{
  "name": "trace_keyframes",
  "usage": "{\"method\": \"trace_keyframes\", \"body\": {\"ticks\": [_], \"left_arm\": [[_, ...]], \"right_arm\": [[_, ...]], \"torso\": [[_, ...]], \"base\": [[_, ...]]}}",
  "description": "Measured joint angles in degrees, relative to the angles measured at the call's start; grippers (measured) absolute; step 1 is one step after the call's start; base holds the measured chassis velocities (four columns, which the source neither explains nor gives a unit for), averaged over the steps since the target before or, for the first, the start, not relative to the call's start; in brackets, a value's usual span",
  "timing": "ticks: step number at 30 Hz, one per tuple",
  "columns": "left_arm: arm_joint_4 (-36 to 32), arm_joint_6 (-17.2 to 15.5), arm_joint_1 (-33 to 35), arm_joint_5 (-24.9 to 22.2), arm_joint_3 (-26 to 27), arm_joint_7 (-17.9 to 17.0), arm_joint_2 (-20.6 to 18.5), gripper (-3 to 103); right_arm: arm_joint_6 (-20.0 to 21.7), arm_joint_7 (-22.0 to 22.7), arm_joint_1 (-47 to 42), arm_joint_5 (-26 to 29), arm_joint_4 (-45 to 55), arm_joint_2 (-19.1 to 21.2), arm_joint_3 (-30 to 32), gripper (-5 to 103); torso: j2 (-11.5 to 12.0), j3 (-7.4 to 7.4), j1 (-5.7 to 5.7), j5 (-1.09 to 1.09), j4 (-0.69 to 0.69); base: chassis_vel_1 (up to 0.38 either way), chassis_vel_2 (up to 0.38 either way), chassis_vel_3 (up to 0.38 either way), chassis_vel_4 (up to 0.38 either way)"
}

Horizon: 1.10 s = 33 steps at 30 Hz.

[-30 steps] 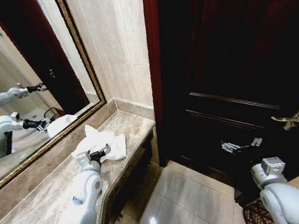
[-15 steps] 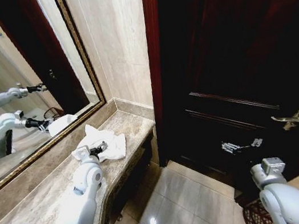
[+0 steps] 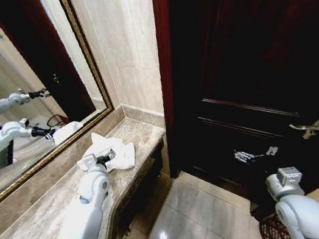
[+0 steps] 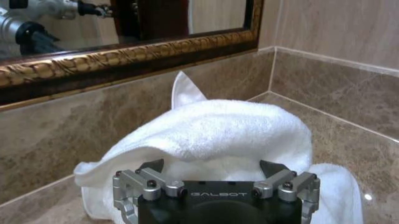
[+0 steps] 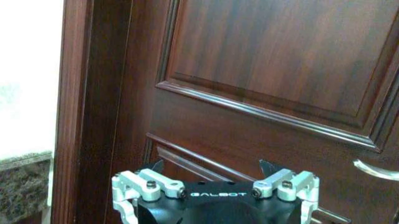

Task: Discard the used towel into the hamper.

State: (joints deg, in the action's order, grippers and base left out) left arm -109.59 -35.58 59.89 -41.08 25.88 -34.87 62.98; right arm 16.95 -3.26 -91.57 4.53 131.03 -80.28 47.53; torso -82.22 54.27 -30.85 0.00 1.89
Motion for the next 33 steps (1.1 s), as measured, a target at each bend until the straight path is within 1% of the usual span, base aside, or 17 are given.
{"method": "trace_keyframes", "body": {"ticks": [7,11,13,14,17,18,20,21,24,25,26,27,30,31,33], "left_arm": [[3.1,0.9,-1.2,1.0,-1.2,0.2,-0.1,100],[4.0,1.6,-1.0,1.8,-1.2,1.0,-0.1,102],[4.3,1.7,-0.8,1.8,-1.0,1.1,-0.1,94],[4.3,1.7,-0.8,1.8,-1.0,1.1,-0.1,94],[5.1,2.4,-0.8,1.7,-0.9,1.6,-0.1,84],[5.1,2.4,-0.8,1.7,-0.9,1.6,-0.1,84],[6.0,3.2,-1.0,1.7,-0.9,2.5,-0.1,76],[6.0,3.2,-1.0,1.7,-0.9,2.5,-0.1,76],[6.3,3.5,-1.1,1.6,-0.9,2.8,0.1,64],[6.3,3.5,-1.1,1.6,-0.9,2.8,0.2,64],[6.3,3.5,-1.1,1.6,-0.9,2.8,0.3,59],[6.3,3.5,-1.1,1.6,-0.9,2.8,0.3,59],[6.3,3.7,-0.9,1.7,-0.8,2.8,0.3,48],[6.3,3.7,-0.9,1.7,-0.8,2.8,0.3,48],[6.3,3.7,-0.9,1.7,-0.8,2.8,0.4,40]], "right_arm": [[-0.2,0.0,-0.5,-0.2,0.2,-0.9,0.1,100],[-0.7,0.0,-0.9,-0.4,0.3,-1.4,0.2,100],[-0.9,0.0,-1.0,-0.5,0.3,-1.6,0.2,100],[-0.9,0.0,-1.0,-0.5,0.3,-1.6,0.2,100],[-1.0,0.0,-1.0,-0.7,0.5,-1.9,0.1,100],[-1.0,0.0,-1.0,-0.7,0.5,-1.9,0.1,100],[-1.2,0.0,-1.1,-0.7,0.6,-2.0,0.1,100],[-1.2,0.0,-1.1,-0.7,0.6,-2.0,0.1,100],[-1.5,0.0,-1.4,-0.8,0.8,-2.1,0.2,100],[-1.5,0.0,-1.5,-0.8,0.9,-2.1,0.3,100],[-1.6,0.0,-1.7,-0.8,0.9,-2.1,0.4,100],[-1.6,0.0,-1.7,-0.8,0.9,-2.1,0.4,100],[-1.8,0.1,-1.8,-0.7,1.1,-2.3,0.5,100],[-1.8,0.1,-1.8,-0.7,1.1,-2.3,0.5,100],[-1.9,0.1,-1.9,-0.7,1.2,-2.4,0.5,100]], "torso": [[0.0,0.00,0.00,0.00,0.00],[0.0,0.00,0.00,0.00,0.00],[0.0,0.00,0.00,0.00,0.00],[0.0,0.00,0.00,0.00,0.00],[0.0,0.00,0.00,0.00,0.00],[0.0,0.00,0.00,0.00,0.00],[0.0,0.00,0.00,0.00,0.00],[0.0,0.00,0.00,0.00,0.00],[0.0,0.00,0.00,0.00,0.00],[0.0,0.00,0.00,0.00,0.00],[0.0,0.00,0.00,0.00,0.00],[0.0,0.00,0.00,0.00,0.00],[0.0,0.00,0.00,0.01,0.00],[0.0,0.00,0.00,0.01,0.00],[0.0,0.00,0.00,0.00,0.00]], "base": [[0.000,0.000,0.000,0.000],[0.000,0.000,0.000,0.000],[0.000,0.000,0.000,0.000],[0.000,0.000,0.000,0.000],[0.000,0.000,0.000,0.000],[0.000,0.000,0.000,0.000],[0.000,0.000,0.000,0.000],[0.000,0.000,0.000,0.000],[0.000,0.000,0.000,0.000],[0.000,0.000,0.000,0.000],[0.000,0.000,0.000,0.000],[0.000,0.000,0.000,0.000],[0.000,0.000,0.000,0.000],[0.000,0.000,0.000,0.000],[0.000,0.000,0.000,0.000]]}}
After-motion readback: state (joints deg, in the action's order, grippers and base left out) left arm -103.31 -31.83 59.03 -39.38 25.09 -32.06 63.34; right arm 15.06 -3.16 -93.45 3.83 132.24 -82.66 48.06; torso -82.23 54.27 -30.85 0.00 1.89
